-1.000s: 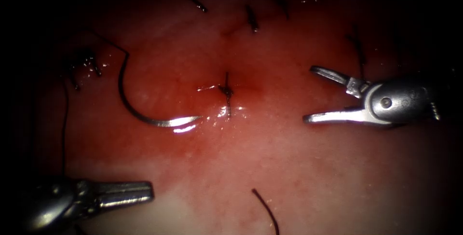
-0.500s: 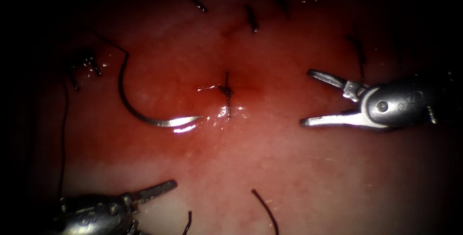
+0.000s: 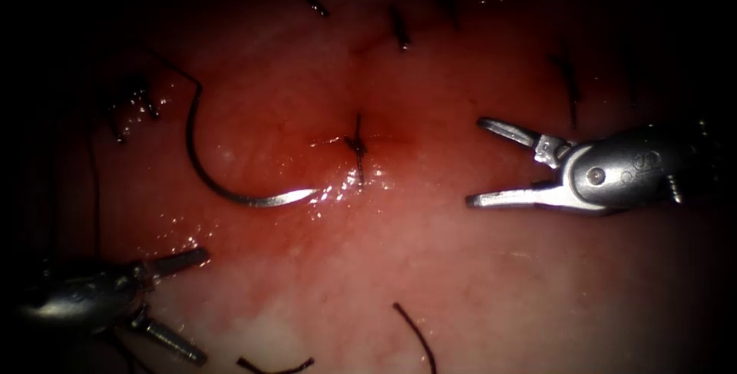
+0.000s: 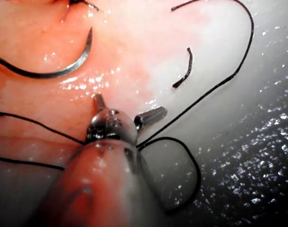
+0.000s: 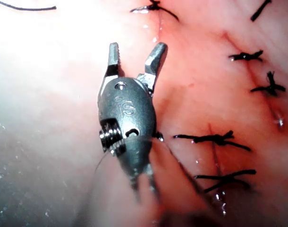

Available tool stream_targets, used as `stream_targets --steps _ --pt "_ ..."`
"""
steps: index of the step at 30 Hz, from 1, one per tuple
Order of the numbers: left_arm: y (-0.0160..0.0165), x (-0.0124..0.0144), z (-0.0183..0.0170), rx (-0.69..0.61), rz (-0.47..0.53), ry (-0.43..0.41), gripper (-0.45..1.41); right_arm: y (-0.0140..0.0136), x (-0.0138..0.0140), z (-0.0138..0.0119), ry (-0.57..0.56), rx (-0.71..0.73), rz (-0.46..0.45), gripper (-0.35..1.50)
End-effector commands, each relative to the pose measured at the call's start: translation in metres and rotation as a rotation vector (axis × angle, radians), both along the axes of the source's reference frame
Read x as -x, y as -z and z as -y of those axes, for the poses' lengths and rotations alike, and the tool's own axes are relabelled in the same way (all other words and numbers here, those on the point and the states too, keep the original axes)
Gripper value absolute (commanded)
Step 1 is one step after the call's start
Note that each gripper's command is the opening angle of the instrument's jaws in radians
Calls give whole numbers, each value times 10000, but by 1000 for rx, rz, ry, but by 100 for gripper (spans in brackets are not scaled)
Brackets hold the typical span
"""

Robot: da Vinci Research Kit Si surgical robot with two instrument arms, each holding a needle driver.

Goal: Wound Closure

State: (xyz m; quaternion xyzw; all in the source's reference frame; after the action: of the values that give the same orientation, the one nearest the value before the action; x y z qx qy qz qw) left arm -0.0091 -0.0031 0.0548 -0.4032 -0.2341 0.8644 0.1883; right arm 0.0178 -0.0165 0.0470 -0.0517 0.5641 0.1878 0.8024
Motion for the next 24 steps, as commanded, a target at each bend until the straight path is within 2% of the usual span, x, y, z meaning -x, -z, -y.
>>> stream_targets --steps 1,3,6,7,8,9,13,14,15,17,20,21,24 --pt "2 4 1 35 1 -2 93 -3 -6 7 1 -3 -2 126" --pt "6 3 -3 46 -3 4 91 -3 -6 7 1 -3 -1 126" --pt "37 0 -25 114 11 25 88 0 -7 4 3 -8 -4 126" --pt "37 0 -25 114 11 25 88 0 -7 4 3 -8 -4 126" --pt "54 0 -34 148 51 40 84 3 -10 1 12 -20 -11 128" --pt "54 0 -34 148 51 40 84 3 -10 1 12 -20 -11 128" --pt "95 3 -51 218 136 90 74 10 -16 -5 68 -61 8 130" --pt "115 3 -62 207 210 99 37 13 -19 -10 84 -79 24 128" --pt "115 3 -62 207 210 99 37 13 -19 -10 84 -79 24 128" --pt "131 5 -74 172 273 90 15 16 -21 -14 87 -86 27 128" --pt "147 13 -96 147 314 99 14 20 -20 -19 89 -94 23 128" --pt "151 19 -108 144 361 104 17 25 -19 -20 90 -99 22 128" --pt "153 31 -118 156 413 114 21 33 -18 -19 102 -97 25 128"
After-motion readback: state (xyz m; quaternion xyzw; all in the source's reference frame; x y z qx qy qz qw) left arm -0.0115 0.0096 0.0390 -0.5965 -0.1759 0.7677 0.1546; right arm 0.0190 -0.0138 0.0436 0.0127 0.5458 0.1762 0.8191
